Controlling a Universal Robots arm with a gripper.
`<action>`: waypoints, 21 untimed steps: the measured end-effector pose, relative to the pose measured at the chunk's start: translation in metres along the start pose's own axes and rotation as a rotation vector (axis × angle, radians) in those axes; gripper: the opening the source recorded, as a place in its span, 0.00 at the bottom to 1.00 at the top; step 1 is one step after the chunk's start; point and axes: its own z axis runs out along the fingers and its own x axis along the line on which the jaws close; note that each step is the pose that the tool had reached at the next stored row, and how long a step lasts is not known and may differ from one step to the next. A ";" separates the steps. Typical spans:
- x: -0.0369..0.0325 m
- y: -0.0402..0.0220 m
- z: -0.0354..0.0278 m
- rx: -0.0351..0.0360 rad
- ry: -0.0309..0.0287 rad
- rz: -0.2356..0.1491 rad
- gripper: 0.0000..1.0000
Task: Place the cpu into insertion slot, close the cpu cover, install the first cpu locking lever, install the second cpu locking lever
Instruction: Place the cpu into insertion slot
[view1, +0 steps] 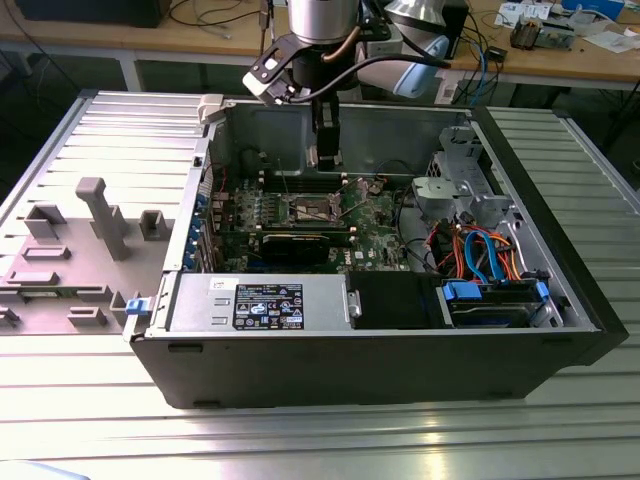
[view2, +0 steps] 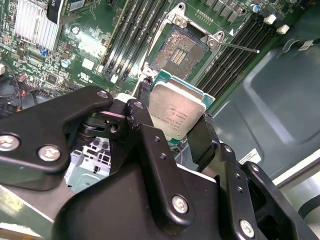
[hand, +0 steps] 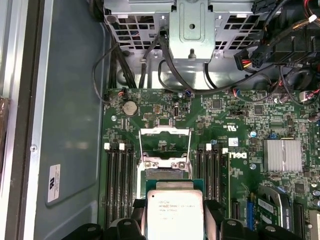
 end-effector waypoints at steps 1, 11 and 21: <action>0.0000 -0.0002 0.0011 0.0000 0.0000 0.000 0.55; -0.0001 -0.0004 0.0033 0.0000 0.0000 0.000 0.55; 0.0034 -0.0017 0.0112 0.0035 0.0018 -0.006 0.55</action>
